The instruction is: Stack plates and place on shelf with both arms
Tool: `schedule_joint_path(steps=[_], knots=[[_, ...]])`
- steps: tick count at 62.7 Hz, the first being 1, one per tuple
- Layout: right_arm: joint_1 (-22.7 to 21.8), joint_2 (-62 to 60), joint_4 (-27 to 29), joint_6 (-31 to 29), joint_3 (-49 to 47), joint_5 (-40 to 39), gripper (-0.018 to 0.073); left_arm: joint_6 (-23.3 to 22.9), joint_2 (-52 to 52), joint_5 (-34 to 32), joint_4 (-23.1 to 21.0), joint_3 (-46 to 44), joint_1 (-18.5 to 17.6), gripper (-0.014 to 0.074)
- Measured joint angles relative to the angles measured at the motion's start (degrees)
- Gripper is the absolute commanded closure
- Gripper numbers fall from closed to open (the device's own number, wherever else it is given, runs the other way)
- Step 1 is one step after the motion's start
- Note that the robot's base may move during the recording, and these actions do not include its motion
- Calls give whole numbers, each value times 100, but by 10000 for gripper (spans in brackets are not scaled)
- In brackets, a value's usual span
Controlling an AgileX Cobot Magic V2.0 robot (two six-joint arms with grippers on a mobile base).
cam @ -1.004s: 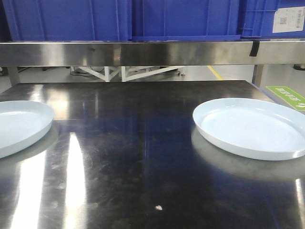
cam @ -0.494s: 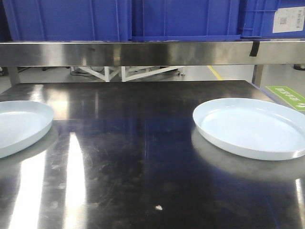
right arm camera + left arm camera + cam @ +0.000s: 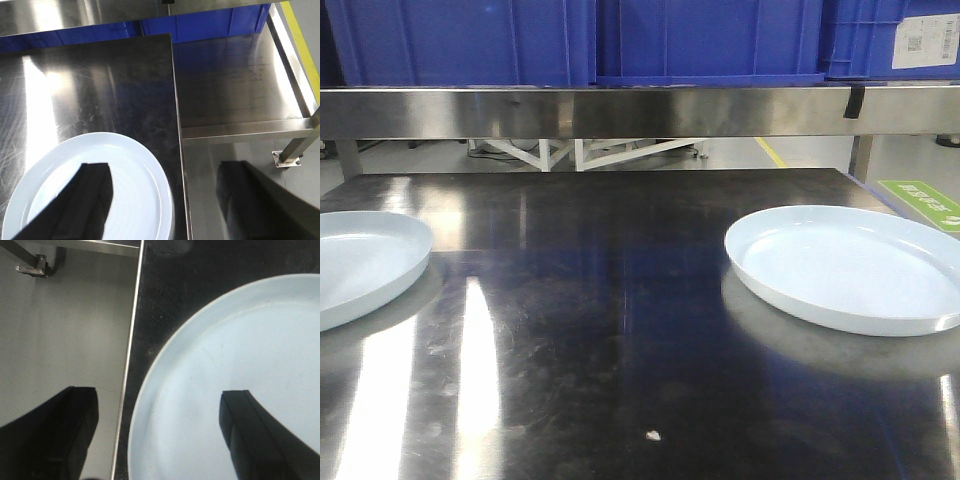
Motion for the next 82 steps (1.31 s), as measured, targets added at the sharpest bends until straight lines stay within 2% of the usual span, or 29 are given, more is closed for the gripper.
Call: schedule_joint_path(steps=[22,38,82], knots=[[0,0,0,0,0,0,7,0,0,-45,138,0,12,52],[0,0,0,0,0,0,7,0,0,-45,161,-3,164,52],[0,0,0,0,0,14,7,0,29,-45,161,-3,164,52]])
